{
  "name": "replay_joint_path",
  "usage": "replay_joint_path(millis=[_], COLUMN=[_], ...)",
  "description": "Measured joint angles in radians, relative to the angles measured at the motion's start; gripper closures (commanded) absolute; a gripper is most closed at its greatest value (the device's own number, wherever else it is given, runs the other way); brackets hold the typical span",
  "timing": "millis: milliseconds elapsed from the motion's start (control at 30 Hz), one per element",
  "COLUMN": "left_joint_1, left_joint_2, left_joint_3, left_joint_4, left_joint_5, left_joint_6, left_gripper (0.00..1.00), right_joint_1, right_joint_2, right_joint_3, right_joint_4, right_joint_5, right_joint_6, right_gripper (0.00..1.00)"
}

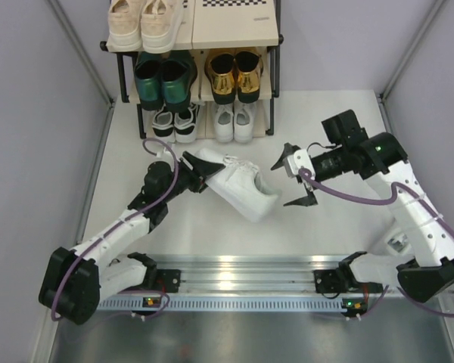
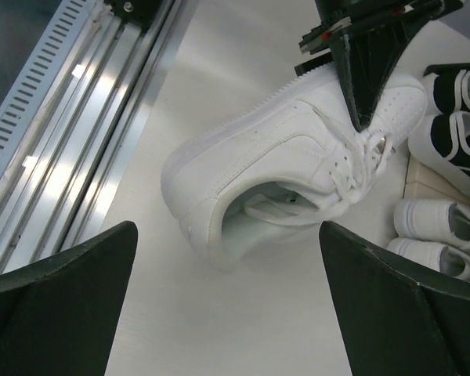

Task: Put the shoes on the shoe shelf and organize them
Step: Pick up the shoe at the center of the board.

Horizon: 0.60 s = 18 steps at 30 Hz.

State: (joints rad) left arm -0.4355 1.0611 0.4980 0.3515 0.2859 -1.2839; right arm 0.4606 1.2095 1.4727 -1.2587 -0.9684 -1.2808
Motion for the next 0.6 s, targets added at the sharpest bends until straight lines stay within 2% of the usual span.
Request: replay_joint_path(millis=[133,400,600], left_joint_1=[0.023,0.033,0.037], left_joint_2=[0.000,0.000,0.001], left_joint_3=[0.012,0.013,0.012], left_joint_4=[0.000,0.048,0.151], left_joint_5=[0.073,0.140,0.148], left_joint_6=[0.003,-0.028,-0.078], left_gripper=[1.00,1.00,1.00], right_joint_1=[0.077,0.180,0.196], right_joint_2=[0.035,0.035,0.039], right_joint_3=[0.000,-0.061,-0.091], right_joint_4=[-0.034,-0.047,-0.027], right_joint_5=[0.031,0.115,0.145], right_joint_6=[-0.043,-0.016,0.016], right_gripper=[0.02,0.10,0.26])
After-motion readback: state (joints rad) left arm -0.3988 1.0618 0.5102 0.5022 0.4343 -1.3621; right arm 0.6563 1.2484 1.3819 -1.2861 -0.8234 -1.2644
